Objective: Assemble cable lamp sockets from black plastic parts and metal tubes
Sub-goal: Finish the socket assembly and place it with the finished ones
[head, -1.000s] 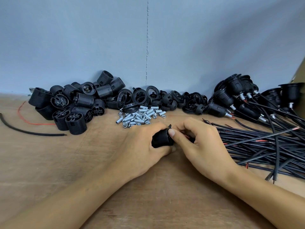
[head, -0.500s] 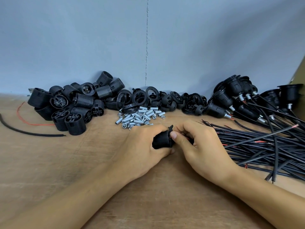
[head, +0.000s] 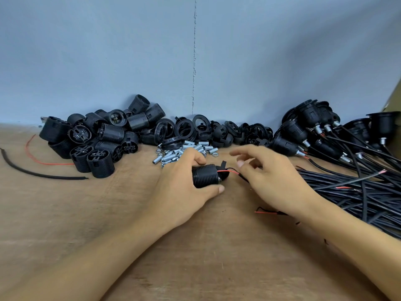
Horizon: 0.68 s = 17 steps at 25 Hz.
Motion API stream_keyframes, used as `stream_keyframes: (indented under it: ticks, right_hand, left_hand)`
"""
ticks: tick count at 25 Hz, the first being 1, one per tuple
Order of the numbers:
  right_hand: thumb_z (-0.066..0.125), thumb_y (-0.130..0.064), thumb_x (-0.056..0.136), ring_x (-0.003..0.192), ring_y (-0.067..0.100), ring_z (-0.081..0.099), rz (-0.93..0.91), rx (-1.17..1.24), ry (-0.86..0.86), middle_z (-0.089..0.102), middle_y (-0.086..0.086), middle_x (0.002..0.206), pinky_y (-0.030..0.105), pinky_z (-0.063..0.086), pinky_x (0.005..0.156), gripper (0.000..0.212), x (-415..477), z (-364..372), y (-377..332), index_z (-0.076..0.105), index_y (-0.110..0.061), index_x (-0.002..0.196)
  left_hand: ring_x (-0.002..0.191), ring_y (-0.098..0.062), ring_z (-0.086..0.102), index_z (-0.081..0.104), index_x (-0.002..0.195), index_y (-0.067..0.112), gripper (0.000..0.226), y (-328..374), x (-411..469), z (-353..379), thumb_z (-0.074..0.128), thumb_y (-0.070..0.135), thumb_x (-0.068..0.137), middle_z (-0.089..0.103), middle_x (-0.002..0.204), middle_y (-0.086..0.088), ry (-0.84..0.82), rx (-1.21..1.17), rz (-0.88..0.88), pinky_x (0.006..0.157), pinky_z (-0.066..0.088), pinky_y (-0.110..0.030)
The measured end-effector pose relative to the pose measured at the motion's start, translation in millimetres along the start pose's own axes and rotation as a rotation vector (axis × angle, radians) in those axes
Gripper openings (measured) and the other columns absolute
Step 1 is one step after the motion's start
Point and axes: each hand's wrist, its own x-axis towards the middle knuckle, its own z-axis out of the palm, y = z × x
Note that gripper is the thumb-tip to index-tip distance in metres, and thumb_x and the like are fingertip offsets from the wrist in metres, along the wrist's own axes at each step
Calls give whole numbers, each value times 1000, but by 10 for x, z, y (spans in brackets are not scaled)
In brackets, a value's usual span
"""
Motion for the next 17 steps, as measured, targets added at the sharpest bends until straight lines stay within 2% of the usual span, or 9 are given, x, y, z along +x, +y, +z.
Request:
stream_keyframes:
  ticks: [3, 5, 6, 8, 11, 15, 17]
  right_hand:
    - [57, -7, 96, 93, -25, 46, -71, -19, -198, 55, -30, 115, 0, 32, 85, 51, 20, 3, 15, 58, -38, 136]
    - [58, 5, 90, 108, -24, 44, -225, -26, -302, 52, -33, 123, 4, 31, 95, 64, 29, -21, -25, 54, -31, 143]
    - [59, 9, 87, 117, -16, 47, -303, -42, -340, 56, -28, 129, 9, 33, 99, 68, 46, -32, -33, 54, -29, 143]
    - [63, 4, 87, 116, -4, 54, -314, -56, -340, 62, -22, 128, 13, 40, 96, 63, 68, -57, -17, 57, -33, 137]
    - [71, -16, 89, 101, 1, 60, -170, -74, -288, 65, -21, 118, 19, 46, 89, 47, 58, -66, 41, 60, -37, 130]
    - [72, -21, 90, 97, -2, 59, -143, -76, -269, 66, -22, 114, 4, 38, 79, 46, 56, -41, 61, 60, -38, 130]
    - [72, -20, 89, 97, -4, 58, -127, -57, -249, 66, -22, 113, 1, 37, 77, 46, 51, -34, 75, 61, -38, 130]
  left_hand:
    - [75, 6, 58, 56, 90, 42, 41, -6, 8, -33, 89, 47, 67, 65, 82, 21, -62, 25, 33, 60, 38, -11]
    - [84, 4, 59, 62, 95, 41, 38, -2, 15, -54, 89, 44, 68, 65, 90, 21, -98, 28, 63, 70, 40, -15]
    - [89, 2, 60, 65, 98, 40, 38, -2, 20, -61, 89, 42, 68, 66, 95, 20, -108, 19, 69, 76, 45, -21]
    - [96, 1, 62, 69, 101, 39, 38, -1, 23, -76, 89, 40, 69, 69, 100, 18, -120, -1, 68, 84, 50, -27]
    - [96, 2, 62, 68, 100, 43, 36, -15, 17, -82, 88, 41, 70, 69, 99, 20, -116, -2, 70, 84, 50, -23]
    - [100, 7, 59, 64, 107, 46, 43, -10, 16, -71, 88, 41, 71, 67, 104, 23, -109, 21, 52, 83, 42, -11]
    - [103, 8, 57, 61, 104, 49, 43, -4, 15, -72, 88, 40, 71, 65, 106, 25, -108, 22, 49, 84, 40, -9]
